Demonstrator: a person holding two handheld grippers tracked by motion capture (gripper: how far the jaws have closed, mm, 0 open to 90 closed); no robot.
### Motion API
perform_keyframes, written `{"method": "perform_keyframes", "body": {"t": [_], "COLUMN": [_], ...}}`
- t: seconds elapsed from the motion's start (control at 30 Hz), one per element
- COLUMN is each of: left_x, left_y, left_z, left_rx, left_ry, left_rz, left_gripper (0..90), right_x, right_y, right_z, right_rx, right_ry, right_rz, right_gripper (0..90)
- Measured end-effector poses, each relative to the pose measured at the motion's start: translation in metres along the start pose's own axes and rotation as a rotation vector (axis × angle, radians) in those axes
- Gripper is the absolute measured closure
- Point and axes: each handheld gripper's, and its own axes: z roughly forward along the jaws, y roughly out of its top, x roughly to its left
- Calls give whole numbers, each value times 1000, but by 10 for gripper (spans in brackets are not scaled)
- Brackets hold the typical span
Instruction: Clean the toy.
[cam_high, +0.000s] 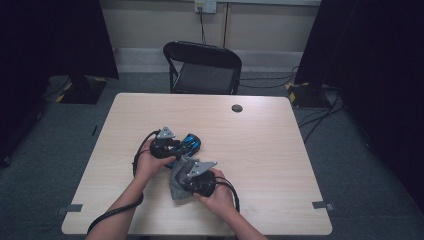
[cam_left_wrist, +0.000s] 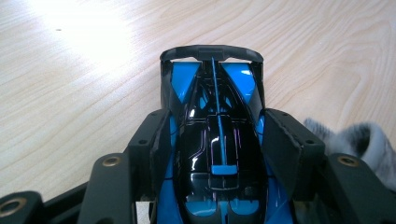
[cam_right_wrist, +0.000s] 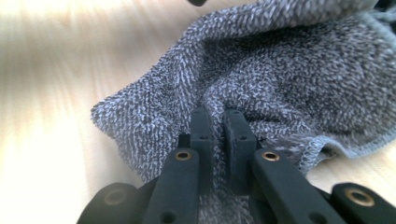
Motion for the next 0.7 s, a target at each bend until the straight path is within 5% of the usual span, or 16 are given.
{"method": "perform_keyframes", "body": {"t": [0.37,0.7], "left_x": [-1,0], "left_y": [0,-1], "left_z": [1,1], "left_rx": [-3,-12], "left_ry": [5,4], "left_rz": [-1,-5], "left_gripper": [427,427], "right_x": [8,-19], "right_y": [-5,-10], "right_z": [-8,-46], "right_rx": [9,-18], "right_ry": [44,-53], "right_rz": [-43,-9], "right_gripper": [842,842]}}
